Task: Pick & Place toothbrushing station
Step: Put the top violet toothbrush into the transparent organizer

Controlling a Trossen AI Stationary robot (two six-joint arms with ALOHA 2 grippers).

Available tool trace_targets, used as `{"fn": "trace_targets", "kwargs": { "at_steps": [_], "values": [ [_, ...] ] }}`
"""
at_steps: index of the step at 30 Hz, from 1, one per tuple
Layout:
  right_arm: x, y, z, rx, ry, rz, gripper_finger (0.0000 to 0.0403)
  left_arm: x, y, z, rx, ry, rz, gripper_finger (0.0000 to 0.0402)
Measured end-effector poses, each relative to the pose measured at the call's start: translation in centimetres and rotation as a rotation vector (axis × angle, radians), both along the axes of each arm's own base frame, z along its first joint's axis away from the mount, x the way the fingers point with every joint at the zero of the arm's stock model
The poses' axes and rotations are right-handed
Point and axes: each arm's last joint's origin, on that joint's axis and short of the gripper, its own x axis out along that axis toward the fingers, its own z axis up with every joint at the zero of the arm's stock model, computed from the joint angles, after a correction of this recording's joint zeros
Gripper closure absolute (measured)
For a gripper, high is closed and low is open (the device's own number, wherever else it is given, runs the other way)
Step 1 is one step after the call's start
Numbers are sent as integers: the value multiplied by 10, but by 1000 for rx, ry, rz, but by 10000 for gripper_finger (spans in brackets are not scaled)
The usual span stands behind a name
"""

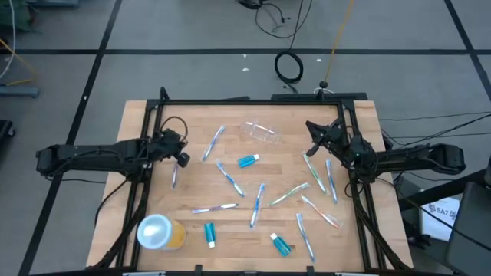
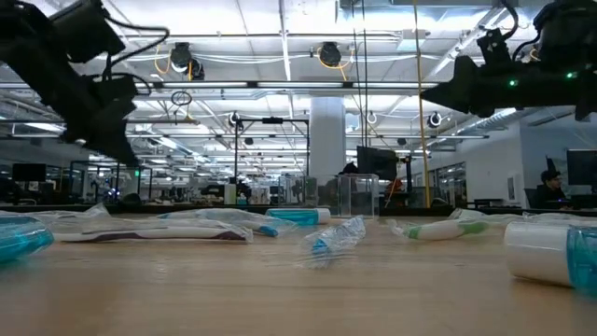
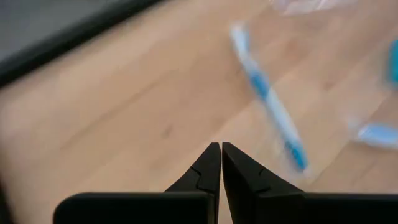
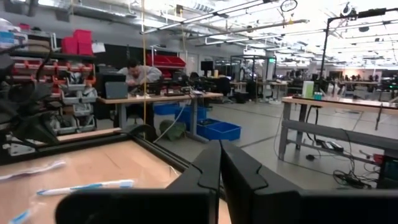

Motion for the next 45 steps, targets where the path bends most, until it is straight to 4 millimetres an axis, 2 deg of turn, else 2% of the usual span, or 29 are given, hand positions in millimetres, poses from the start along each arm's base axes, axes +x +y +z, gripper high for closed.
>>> {"fn": "trace_targets", "kwargs": {
  "at_steps": [7, 11, 15, 19, 22, 30, 39, 45],
  "values": [
    [0, -2, -1, 2, 8, -12, 399, -7, 3, -5, -74, 16, 127, 366],
    [0, -2, -2, 7, 24, -12, 399, -15, 4, -10, -122, 59, 206, 321],
    [0, -2, -2, 6, 23, -12, 399, -17, 2, -12, -228, 6, 314, 272],
    [0, -2, -2, 6, 23, -12, 399, -17, -1, -13, -341, -38, 359, 248],
    [0, -2, -2, 7, 25, -12, 399, -16, -2, -16, -360, -41, 368, 246],
    [0, -2, -4, 11, 40, -12, 399, -22, -6, -45, -409, 40, 480, 262],
    [0, -2, -4, 11, 41, -12, 399, -13, -5, -51, -381, -17, 502, 274],
    [0, -2, -4, 11, 41, -12, 399, -11, -4, -45, -372, -27, 470, 275]
  ]
}}
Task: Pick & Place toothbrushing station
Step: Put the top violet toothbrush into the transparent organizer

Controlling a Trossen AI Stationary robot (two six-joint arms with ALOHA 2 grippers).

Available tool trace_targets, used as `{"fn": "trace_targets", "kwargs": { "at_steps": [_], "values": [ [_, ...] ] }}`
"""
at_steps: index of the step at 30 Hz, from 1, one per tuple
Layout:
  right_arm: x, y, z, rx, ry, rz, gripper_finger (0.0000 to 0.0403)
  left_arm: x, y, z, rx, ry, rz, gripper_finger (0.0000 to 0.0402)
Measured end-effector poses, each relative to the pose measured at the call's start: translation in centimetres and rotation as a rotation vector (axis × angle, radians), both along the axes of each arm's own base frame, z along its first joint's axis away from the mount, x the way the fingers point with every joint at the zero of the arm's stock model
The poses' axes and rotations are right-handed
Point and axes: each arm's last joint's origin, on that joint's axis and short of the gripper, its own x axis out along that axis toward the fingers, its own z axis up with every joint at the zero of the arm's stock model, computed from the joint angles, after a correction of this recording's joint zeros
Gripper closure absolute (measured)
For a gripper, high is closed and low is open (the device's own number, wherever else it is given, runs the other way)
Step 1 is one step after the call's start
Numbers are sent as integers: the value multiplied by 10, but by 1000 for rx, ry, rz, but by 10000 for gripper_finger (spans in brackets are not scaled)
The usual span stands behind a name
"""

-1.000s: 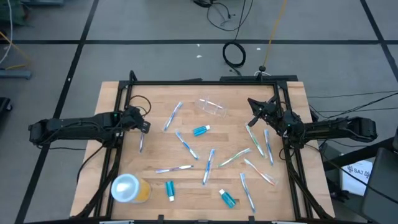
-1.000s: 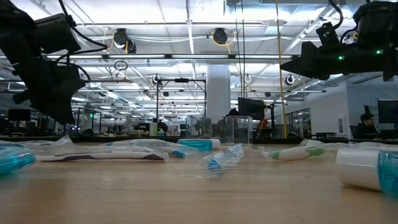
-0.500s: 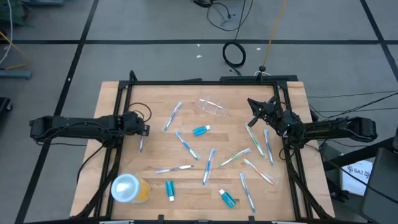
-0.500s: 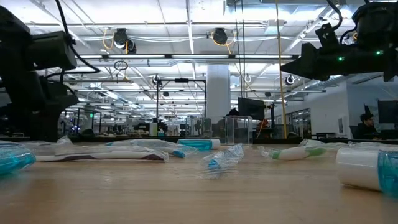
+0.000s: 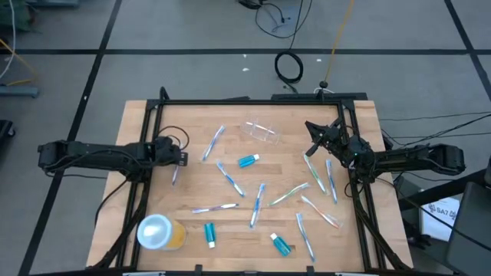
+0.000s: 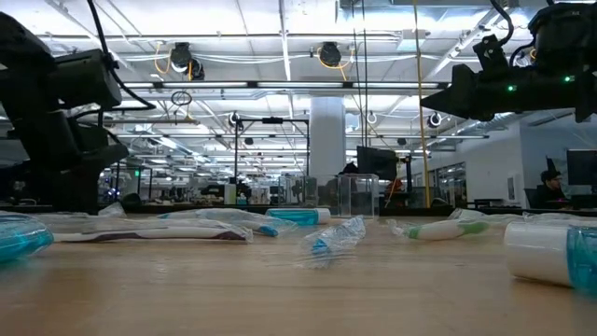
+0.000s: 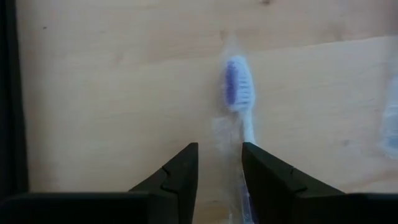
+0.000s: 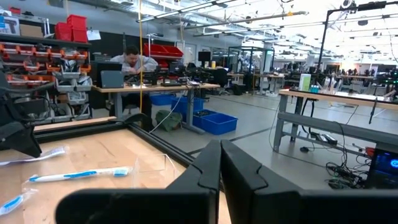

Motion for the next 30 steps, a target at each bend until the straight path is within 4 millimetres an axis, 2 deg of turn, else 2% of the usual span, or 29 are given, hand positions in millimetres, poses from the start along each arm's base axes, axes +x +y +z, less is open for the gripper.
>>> {"fn": "trace_targets", "kwargs": {
  "at_steps": [11, 21, 30],
  "values": [
    [0, 0, 0, 0, -1, 0, 399, 16, 3, 12, 70, -130, -52, 275],
    [0, 0, 0, 0, 0, 0, 399, 5, 1, 6, 16, -43, 30, 275],
    [0, 0, 0, 1, 1, 0, 399, 12, 3, 3, 18, -51, 29, 275]
  ]
}}
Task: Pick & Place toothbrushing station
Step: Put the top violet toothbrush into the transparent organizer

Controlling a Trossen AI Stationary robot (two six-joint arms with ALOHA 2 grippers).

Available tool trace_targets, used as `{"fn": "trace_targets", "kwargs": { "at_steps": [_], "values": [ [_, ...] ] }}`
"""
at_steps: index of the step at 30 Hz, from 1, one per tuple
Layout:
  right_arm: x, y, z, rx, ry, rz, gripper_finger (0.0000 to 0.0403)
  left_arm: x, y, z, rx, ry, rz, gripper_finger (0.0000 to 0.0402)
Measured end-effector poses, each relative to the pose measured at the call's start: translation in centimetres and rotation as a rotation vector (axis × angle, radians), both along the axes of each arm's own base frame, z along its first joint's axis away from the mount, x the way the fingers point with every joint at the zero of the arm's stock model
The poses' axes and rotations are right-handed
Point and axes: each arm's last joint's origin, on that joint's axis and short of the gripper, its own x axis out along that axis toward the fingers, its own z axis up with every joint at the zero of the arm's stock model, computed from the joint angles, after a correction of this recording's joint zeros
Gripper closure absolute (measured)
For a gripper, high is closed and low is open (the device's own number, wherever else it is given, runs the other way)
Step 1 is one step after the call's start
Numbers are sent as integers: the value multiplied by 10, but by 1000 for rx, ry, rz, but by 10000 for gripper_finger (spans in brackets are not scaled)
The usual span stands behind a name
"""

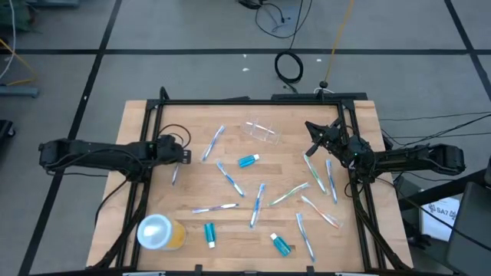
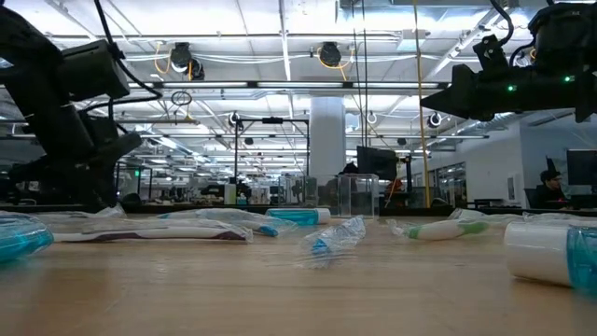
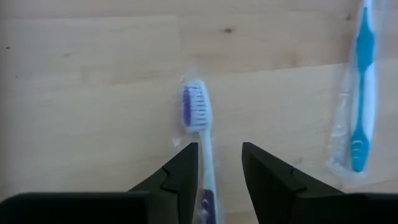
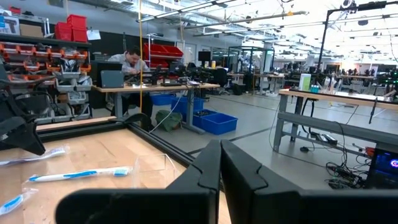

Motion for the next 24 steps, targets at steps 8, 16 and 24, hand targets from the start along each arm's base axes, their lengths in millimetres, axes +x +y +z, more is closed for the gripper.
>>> {"fn": "trace_targets", "kwargs": {
  "at_steps": [8, 16, 24],
  "values": [
    [0, 0, 0, 0, 1, 1, 399, 7, 2, -15, -2, 96, 44, 275],
    [0, 0, 0, 0, 1, 1, 399, 11, 4, -25, 41, 192, 22, 282],
    [0, 0, 0, 0, 1, 1, 399, 12, 5, -25, 62, 179, 35, 386]
  ]
}}
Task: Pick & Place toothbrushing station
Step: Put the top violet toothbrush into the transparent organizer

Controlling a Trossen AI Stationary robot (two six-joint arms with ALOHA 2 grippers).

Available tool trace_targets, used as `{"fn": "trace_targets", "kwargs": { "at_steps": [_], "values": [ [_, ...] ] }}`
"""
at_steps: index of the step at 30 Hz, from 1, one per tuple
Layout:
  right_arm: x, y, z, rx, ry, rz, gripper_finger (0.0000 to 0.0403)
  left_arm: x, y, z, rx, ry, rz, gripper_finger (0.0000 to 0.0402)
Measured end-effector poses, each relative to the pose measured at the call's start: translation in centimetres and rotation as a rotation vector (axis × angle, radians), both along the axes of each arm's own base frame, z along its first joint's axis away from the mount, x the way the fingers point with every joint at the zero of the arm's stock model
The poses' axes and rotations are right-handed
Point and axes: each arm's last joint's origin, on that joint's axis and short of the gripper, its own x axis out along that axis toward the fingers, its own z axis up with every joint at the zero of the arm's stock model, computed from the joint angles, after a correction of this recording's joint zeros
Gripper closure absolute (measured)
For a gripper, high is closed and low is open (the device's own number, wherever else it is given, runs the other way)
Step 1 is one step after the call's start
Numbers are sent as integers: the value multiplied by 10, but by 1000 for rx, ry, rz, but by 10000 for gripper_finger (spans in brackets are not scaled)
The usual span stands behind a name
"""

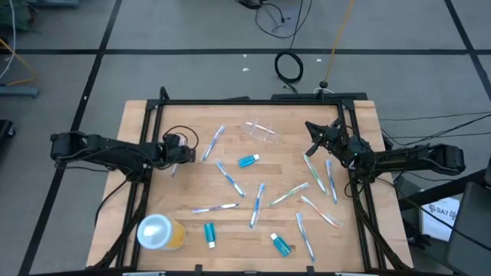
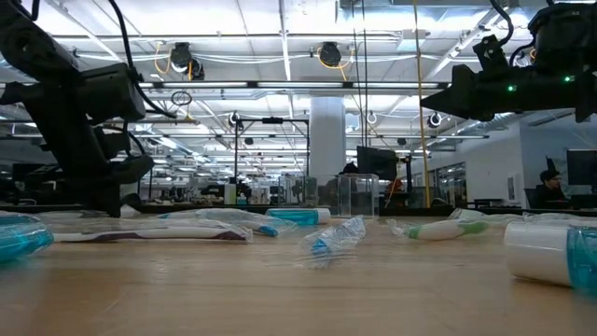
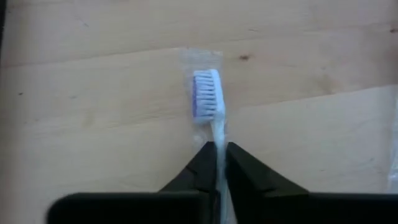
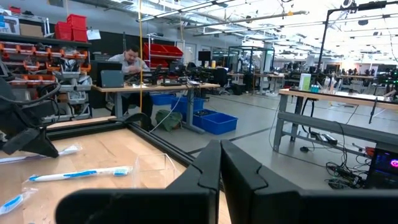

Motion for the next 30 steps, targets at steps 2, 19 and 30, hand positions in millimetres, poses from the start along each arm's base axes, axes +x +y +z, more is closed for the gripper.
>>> {"fn": "trace_targets", "kwargs": {
  "at_steps": [2, 19, 30],
  "values": [
    [0, 0, 0, 0, 0, 0, 399, 3, 1, 1, 25, -20, -13, 390],
    [0, 0, 0, 0, 0, 0, 399, 56, 12, 77, 603, -595, -421, 395],
    [0, 0, 0, 0, 0, 0, 399, 59, 6, 123, 939, -903, -666, 396]
  ]
}}
